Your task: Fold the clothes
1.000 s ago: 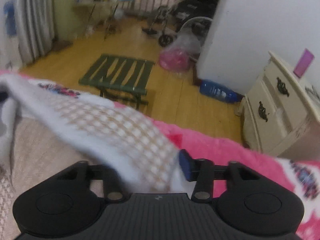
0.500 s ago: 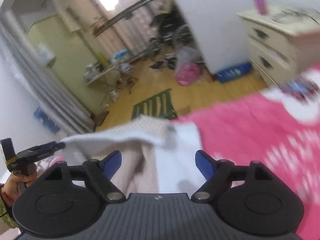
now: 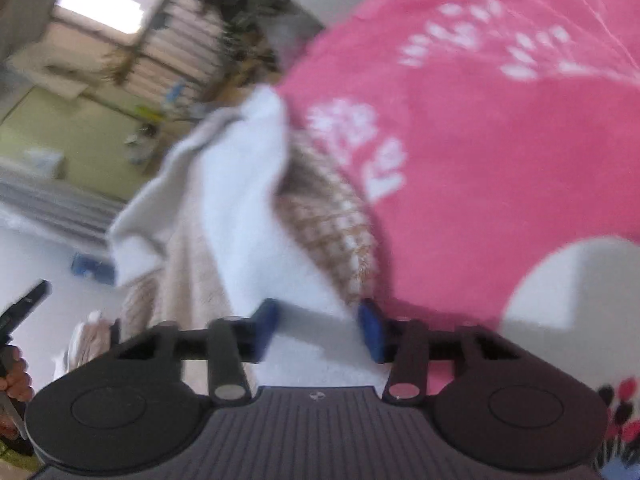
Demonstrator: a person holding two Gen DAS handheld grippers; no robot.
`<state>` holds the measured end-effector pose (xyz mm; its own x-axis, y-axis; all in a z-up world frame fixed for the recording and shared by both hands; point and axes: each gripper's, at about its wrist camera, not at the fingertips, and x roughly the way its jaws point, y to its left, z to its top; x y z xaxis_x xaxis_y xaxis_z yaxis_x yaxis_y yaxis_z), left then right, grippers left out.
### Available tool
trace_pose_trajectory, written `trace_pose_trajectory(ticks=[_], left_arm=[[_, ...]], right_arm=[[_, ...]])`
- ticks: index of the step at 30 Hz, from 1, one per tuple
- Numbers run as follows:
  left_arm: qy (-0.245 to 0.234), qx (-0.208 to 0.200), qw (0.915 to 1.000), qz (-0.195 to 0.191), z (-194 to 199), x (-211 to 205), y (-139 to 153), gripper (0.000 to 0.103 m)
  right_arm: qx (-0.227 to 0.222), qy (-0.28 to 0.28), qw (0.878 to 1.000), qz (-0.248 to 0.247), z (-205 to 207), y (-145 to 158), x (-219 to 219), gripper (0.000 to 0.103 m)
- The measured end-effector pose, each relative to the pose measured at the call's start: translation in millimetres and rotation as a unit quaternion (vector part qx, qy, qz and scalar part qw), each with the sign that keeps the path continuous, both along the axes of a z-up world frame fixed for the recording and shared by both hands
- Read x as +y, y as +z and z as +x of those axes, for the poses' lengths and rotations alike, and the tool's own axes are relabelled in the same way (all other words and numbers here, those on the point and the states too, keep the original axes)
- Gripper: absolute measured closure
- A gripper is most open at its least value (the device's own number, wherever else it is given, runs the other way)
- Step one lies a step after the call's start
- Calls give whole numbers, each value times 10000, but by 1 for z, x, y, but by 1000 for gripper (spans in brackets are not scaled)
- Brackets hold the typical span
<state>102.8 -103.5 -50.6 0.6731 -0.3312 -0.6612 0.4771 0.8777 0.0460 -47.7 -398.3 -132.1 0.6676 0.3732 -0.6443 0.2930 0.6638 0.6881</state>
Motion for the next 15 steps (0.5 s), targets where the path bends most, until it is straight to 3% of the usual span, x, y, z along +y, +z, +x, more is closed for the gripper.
trace_pose_trajectory(ticks=[4,7,10,13,15], left_arm=[[-594,605,9954,-438,-31,-17,-25,45],[-950,626,9919,-557,-40,-27,-32,45],[-1160,633,9896,-559,-38,-39,-37,45],[-1319,814,9863,-572,-31,-50,-52,45],[-1308,905,9864,-407,-28,-57,-66,45]], right_arm=[[-742,421,9954,-438,-14,38,33,86],[-1326,985,9820,-919,-12,64,83,88],[-1612,1887,9532,-1725,-2,76,149,88],[-1686,2734,9108,-2595,7,72,209,87],[-1618,3050,8965,-2776,11,67,230,77]])
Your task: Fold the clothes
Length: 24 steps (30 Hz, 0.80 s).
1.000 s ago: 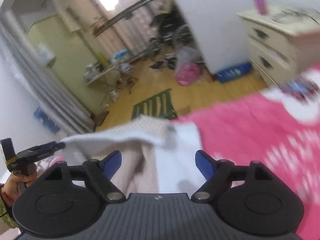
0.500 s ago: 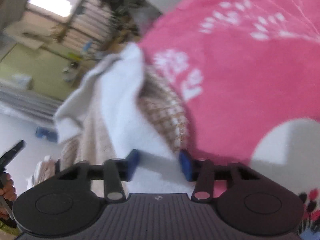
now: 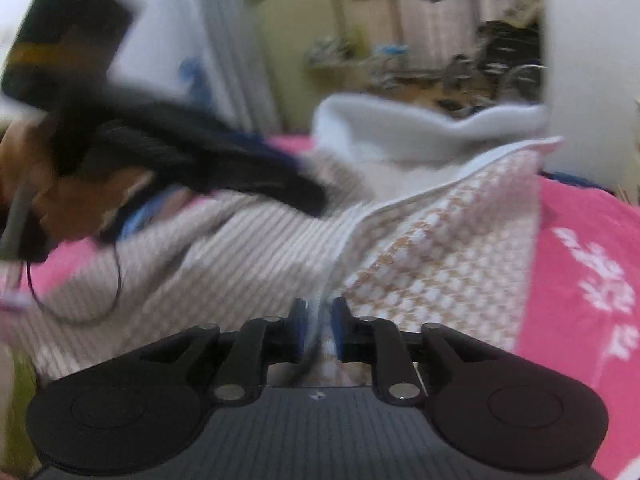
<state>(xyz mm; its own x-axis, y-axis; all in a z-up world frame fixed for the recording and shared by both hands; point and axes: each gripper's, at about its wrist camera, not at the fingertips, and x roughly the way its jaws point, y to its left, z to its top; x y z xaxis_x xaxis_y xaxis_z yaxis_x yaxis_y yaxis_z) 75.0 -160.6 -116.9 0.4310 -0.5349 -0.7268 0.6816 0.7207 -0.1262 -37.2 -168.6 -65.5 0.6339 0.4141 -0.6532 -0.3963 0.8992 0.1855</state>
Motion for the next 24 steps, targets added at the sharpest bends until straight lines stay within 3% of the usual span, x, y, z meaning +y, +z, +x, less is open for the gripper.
trace_pose_trajectory(ticks=[3,5,8,12,14,16,17,18,19,21,24], left_arm=[[13,105,9997,234,7,-8,-22,45],[10,188,9994,292,8,-8,-31,45],[-57,239,9991,353,6,-7,-37,45],[-31,257,9984,500,1,-8,-46,45],[-22,273,9978,600,-1,-13,-50,45],[-29,253,9974,675,-4,-14,-53,45],[-31,238,9972,709,-5,-15,-54,45],[-30,223,9970,741,-6,-17,-54,45],[-18,198,9969,757,-7,-16,-54,45],[11,170,9972,728,-9,-14,-49,45],[63,131,9978,653,-10,-10,-42,45]], right_arm=[[44,80,9999,75,-7,7,-6,56],[71,57,9998,175,-14,14,-17,56],[305,-561,9970,448,-22,17,-52,56],[867,-1489,9803,969,-24,-6,-87,52],[1083,-1715,9709,1274,-21,-18,-93,43],[1162,-1869,9670,1285,-19,-30,-94,42],[1212,-1912,9671,1161,-17,-39,-94,47],[1275,-1974,9666,1026,-13,-45,-93,69],[1332,-2090,9645,909,-14,-47,-96,81],[1169,-2349,9627,657,-22,-33,-113,87],[263,-2794,9586,-484,-32,16,-140,89]])
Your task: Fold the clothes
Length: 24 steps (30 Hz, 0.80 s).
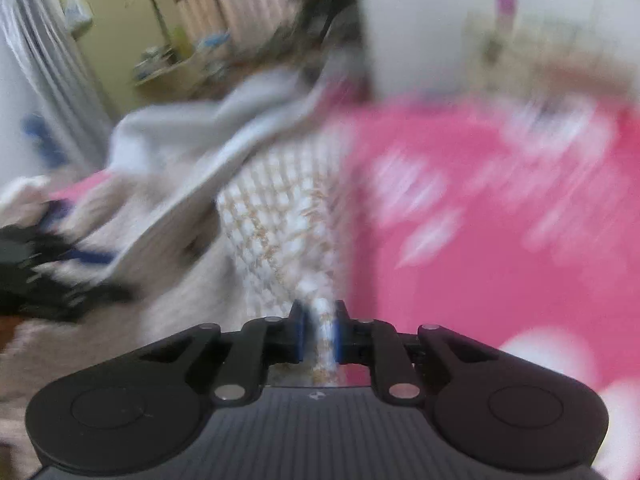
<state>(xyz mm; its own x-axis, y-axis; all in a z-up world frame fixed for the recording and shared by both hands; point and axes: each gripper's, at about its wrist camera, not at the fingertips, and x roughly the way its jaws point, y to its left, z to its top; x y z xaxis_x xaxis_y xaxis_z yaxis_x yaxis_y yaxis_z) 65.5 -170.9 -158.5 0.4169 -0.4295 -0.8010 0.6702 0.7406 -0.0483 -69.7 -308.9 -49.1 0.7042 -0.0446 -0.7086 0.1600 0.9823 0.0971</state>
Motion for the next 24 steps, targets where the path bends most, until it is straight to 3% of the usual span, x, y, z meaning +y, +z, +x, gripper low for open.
trace_pose_trajectory(ticks=[3,5,7,10,13,16,18,19,21,24], left_arm=[[23,-63,9999,-89,-1,3,9,45],[1,-118,9998,-160,-2,4,17,45],[13,-183,9996,-236,-2,7,25,45],[75,-130,9994,-315,2,11,31,45],[126,-94,9994,-320,6,11,32,45],[142,-37,9997,-187,10,10,26,45],[184,-1,9998,-111,11,12,23,45],[203,31,9997,-97,11,14,23,45],[228,99,9997,-73,11,21,23,45],[145,283,9995,75,5,41,27,45]], right_arm=[[-468,-470,9898,-1262,2,63,-49,91],[-675,-752,9703,-2198,11,97,-80,91],[-723,-1029,9456,-2999,26,121,-111,91],[-597,-1272,9257,-3512,52,127,-156,91],[-209,-1389,8997,-4134,90,94,-187,91],[402,-1523,8921,-4234,121,43,-209,87],[1262,-1526,8956,-3983,136,-9,-216,65],[1757,-1385,8925,-3916,137,-34,-214,64],[2331,-863,8820,-4004,124,-76,-200,51],[2481,-404,8765,-4105,88,-95,-180,51]])
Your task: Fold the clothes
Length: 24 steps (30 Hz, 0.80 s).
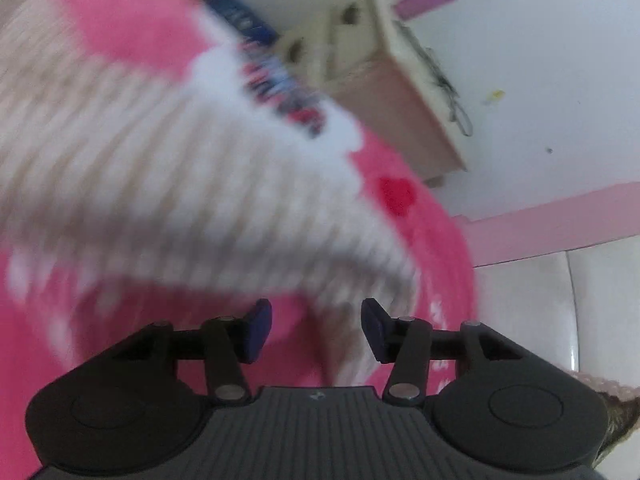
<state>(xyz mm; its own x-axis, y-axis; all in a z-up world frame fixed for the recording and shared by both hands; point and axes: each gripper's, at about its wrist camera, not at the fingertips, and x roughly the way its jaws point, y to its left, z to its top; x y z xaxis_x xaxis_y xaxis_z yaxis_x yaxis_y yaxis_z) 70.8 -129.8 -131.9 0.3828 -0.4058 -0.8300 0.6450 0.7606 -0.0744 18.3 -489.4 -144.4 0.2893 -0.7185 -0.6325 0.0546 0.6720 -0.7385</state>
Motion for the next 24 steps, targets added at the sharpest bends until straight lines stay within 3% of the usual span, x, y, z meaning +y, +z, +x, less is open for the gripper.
trace_pose_trajectory(ticks=[2,5,9,12,16,20,21,24], left_arm=[[-137,72,9996,231,-12,15,2,45],[-342,145,9970,683,-36,40,9,45],[-304,62,9906,1335,-72,83,23,45],[24,254,9873,1570,-92,117,28,43],[303,731,9802,1816,-120,153,7,38],[552,279,9769,2047,-138,168,-16,29],[608,204,9778,1997,-137,170,-19,22],[831,182,9808,1756,-129,179,-31,18]], right_arm=[[-149,29,9998,125,-30,10,7,50],[-823,-5,9947,609,-70,48,22,44],[-1733,343,9720,1547,-83,107,60,39],[-2239,844,9411,2388,-83,141,109,37],[-2485,1383,8774,3865,-63,162,171,34],[-2173,1634,8150,5117,-52,144,238,34],[-2044,1684,8083,5259,-53,137,254,34],[-1636,1712,8018,5487,-58,113,290,34]])
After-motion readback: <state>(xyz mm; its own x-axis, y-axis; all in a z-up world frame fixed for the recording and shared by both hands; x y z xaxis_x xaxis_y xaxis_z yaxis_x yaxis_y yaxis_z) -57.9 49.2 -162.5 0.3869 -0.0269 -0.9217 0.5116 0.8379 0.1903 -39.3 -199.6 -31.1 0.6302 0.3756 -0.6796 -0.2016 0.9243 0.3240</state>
